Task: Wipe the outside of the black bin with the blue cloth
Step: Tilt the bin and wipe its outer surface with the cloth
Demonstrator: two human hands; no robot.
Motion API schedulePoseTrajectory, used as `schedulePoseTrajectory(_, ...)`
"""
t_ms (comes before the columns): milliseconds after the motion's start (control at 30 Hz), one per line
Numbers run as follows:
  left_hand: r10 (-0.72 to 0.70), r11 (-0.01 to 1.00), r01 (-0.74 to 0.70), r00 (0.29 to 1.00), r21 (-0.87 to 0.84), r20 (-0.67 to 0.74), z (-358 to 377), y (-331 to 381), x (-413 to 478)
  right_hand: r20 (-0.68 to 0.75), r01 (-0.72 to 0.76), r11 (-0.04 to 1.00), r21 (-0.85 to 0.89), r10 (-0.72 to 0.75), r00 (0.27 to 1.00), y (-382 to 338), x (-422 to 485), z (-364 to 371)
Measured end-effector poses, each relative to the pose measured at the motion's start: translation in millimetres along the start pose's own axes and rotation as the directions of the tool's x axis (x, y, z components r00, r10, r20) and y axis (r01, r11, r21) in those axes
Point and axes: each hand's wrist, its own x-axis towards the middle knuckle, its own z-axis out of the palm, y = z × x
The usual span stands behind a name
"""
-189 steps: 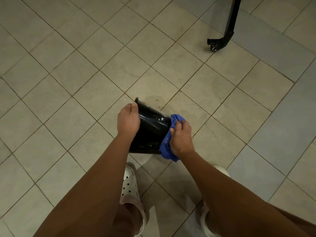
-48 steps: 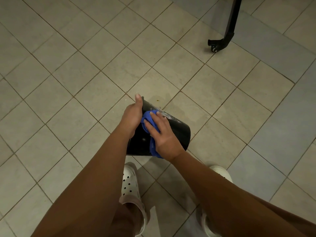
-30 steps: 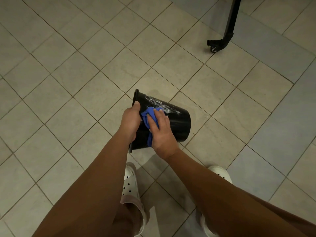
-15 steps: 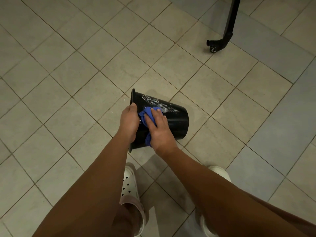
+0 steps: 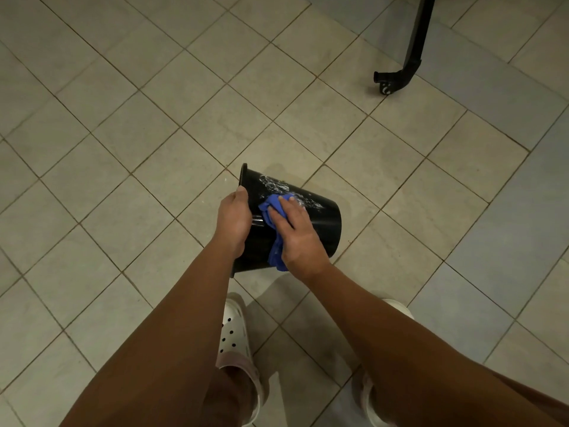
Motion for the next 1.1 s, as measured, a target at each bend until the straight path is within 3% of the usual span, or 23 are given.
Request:
schedulePoseTrajectory(200, -0.004, 0.998, 0.004, 1.0, 0.057, 0.0, -2.8, -2.0, 0.5, 0.038, 0.168, 0.986, -0.015, -0.167, 0.985, 26.2, -15.4, 1.9)
schedulePoseTrajectory(400, -0.03, 0.995, 0.031, 1.0, 0.091, -0.007, -5.3, -1.6, 1.3, 0.027, -0.012, 1.0, -0.021, 0.013, 1.0, 20.4, -25.2, 5.6)
schedulePoseTrajectory(600, -0.018, 0.995, 0.019, 1.0, 0.097, -0.017, -8.8, 3.5, 0.7, 0.07, 0.047, 0.997, -0.058, -0.043, 0.997, 20.1, -9.2, 4.1)
schedulePoseTrajectory(800, 0.004, 0.991, -0.001, 1.0, 0.136, -0.022, -8.0, 3.9, 0.6, -0.003, -0.159, 0.982, -0.105, 0.16, 0.987, 22.2, -18.5, 7.4)
schedulePoseTrajectory(1000, 0.012, 0.984, -0.009, 1.0, 0.178, -0.015, -8.6, 2.6, 2.0, 0.016, -0.043, 0.996, -0.079, 0.045, 0.999, 29.2, -15.3, 4.7)
schedulePoseTrajectory(1100, 0.012, 0.986, -0.009, 1.0, 0.165, -0.018, -9.5, 0.8, 2.1, 0.036, -0.102, 0.991, -0.091, 0.106, 0.994, 34.4, -11.8, 1.4)
